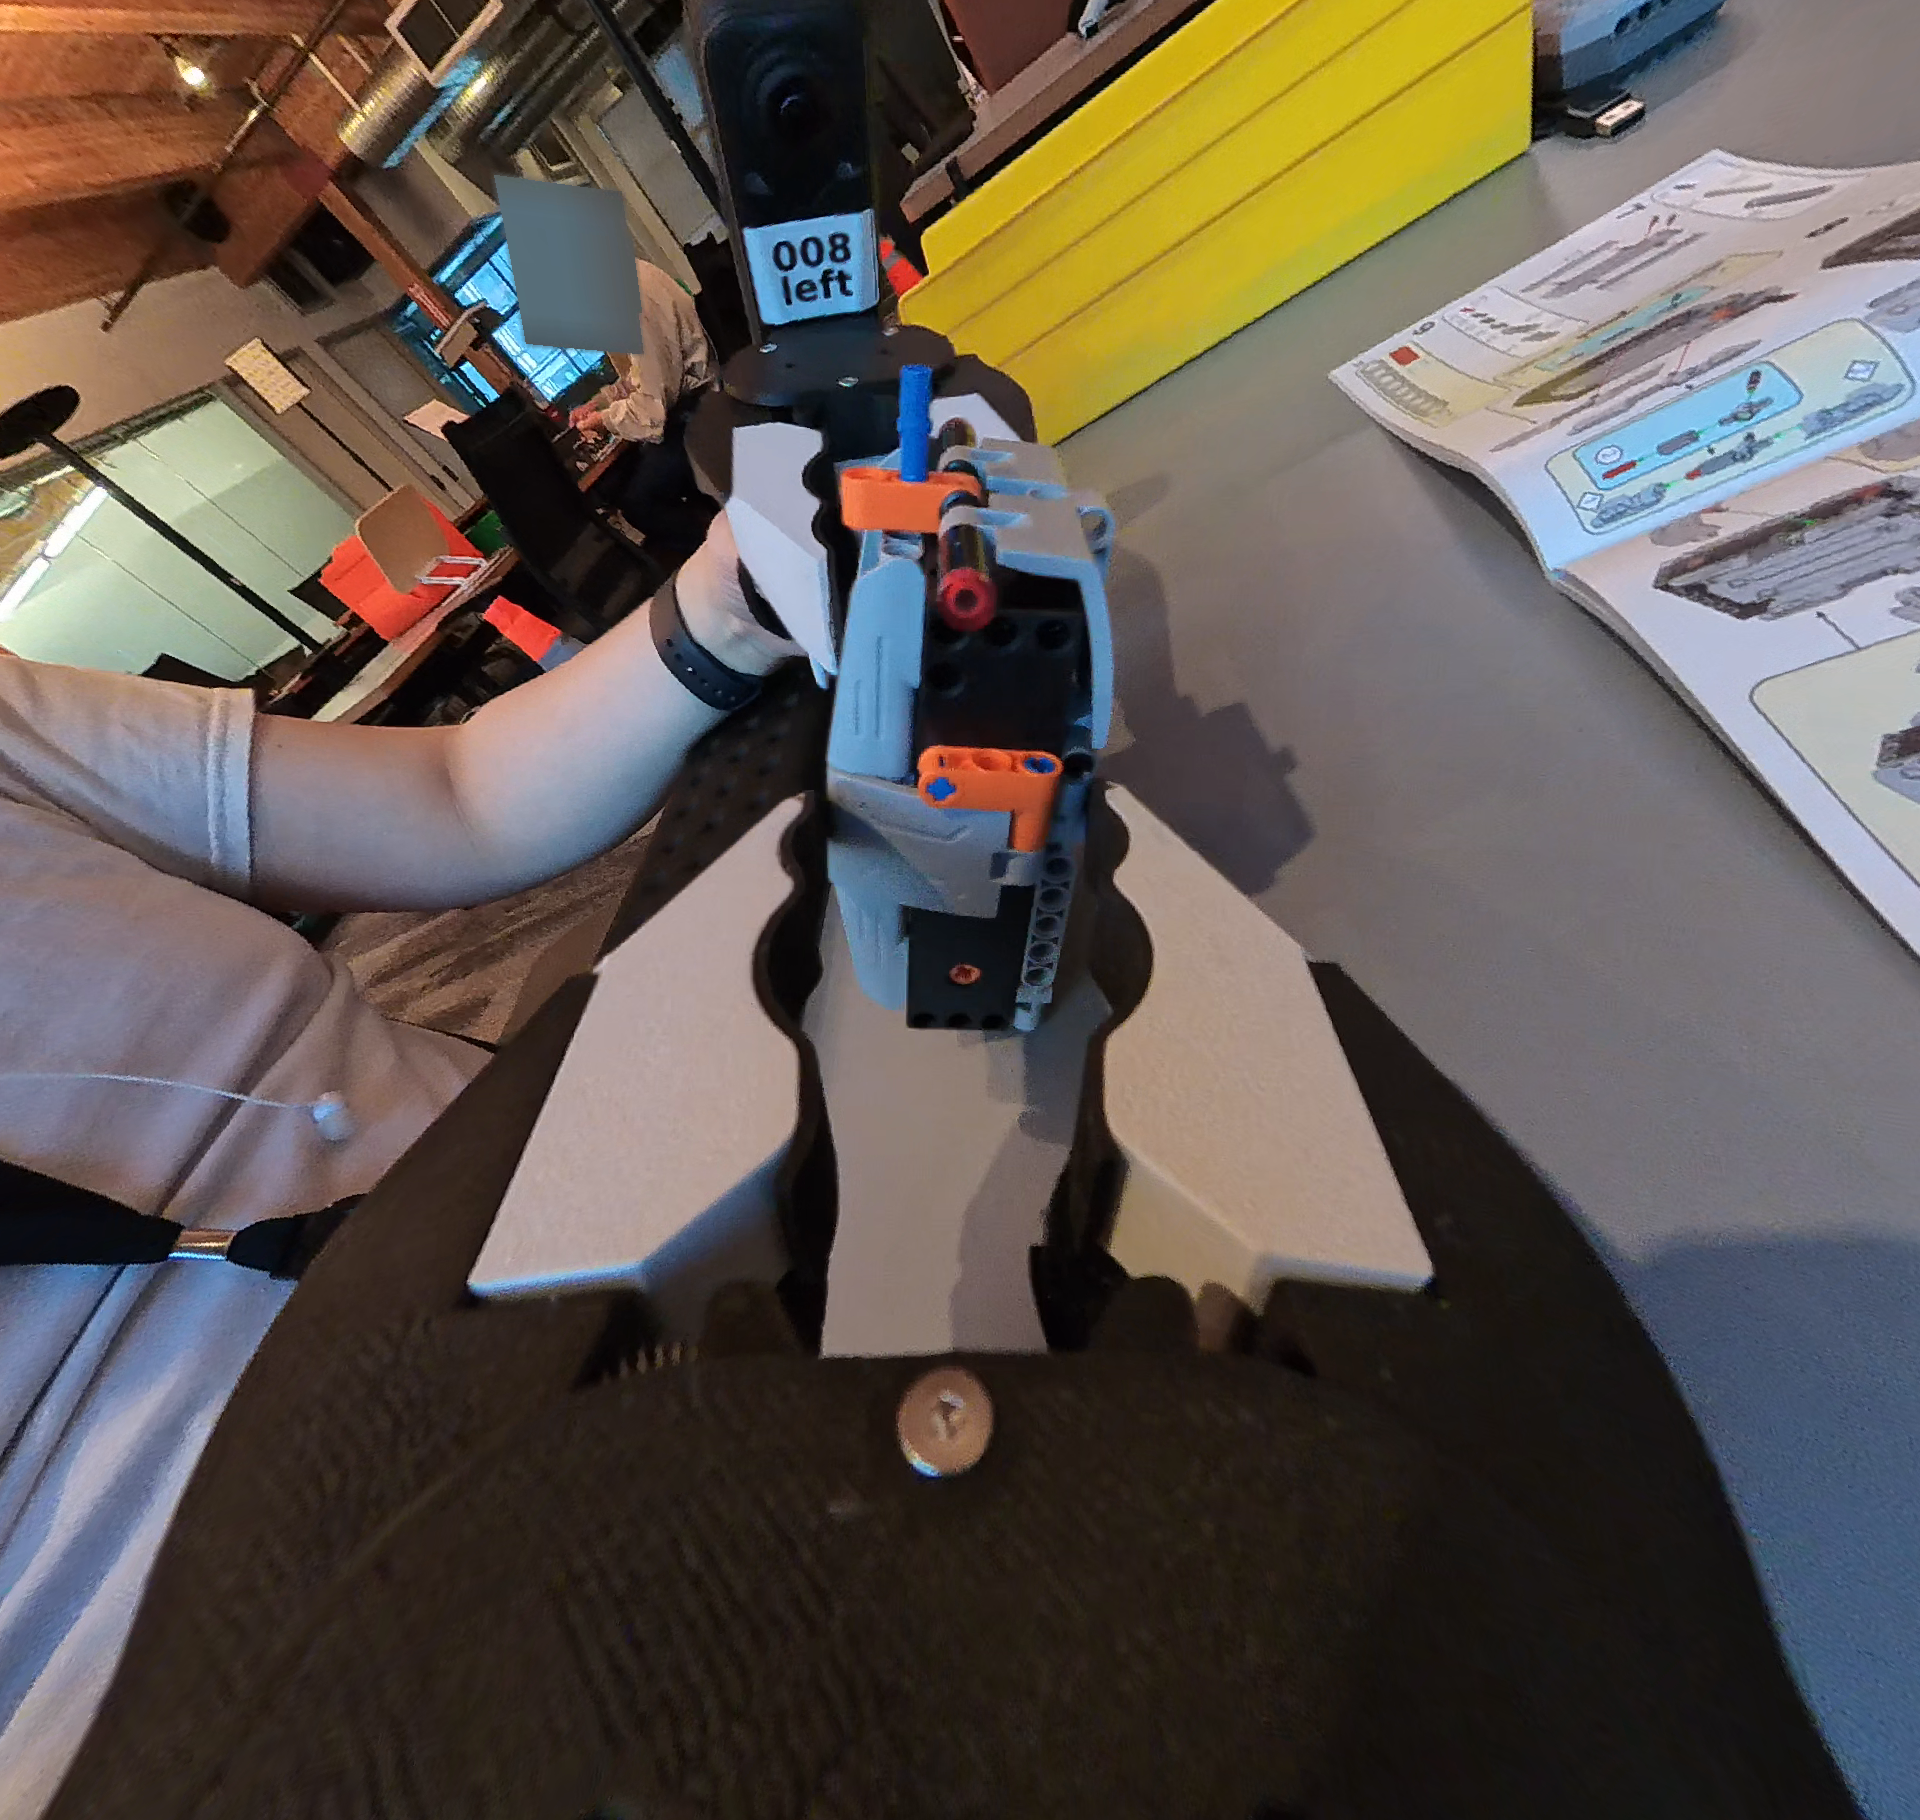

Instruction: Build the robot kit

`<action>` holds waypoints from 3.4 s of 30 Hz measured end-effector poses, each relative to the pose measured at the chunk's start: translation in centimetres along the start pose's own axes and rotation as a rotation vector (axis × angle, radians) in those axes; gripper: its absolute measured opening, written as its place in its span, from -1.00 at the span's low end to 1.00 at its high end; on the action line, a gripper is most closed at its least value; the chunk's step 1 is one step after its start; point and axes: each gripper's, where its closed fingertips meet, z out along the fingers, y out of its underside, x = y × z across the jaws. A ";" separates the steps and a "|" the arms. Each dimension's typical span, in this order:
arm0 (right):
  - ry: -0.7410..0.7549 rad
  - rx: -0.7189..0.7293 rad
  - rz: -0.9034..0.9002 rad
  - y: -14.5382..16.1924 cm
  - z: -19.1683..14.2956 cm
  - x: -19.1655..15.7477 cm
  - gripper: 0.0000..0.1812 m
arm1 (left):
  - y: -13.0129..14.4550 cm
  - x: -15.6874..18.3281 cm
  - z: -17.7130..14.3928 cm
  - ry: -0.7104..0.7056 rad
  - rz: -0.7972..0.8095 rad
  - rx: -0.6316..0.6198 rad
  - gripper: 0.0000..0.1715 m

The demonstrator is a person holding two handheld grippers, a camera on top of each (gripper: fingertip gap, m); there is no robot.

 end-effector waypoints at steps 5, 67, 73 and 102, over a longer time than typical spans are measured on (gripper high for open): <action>0.010 -0.011 -0.029 0.1 0.0 0.0 -0.46 | 0.0 0.1 0.1 0.000 0.007 0.008 -0.52; 0.136 -0.003 -0.030 -0.1 0.2 0.9 -0.45 | -0.1 1.6 2.8 -0.649 1.252 -0.297 -0.75; 0.134 -0.002 -0.026 -0.1 0.3 0.8 -0.45 | 0.0 1.7 2.8 -0.627 1.299 -0.276 -0.75; 0.153 0.017 -0.016 -0.1 0.4 0.8 -0.45 | 0.1 1.9 2.7 -0.597 1.389 -0.179 -0.76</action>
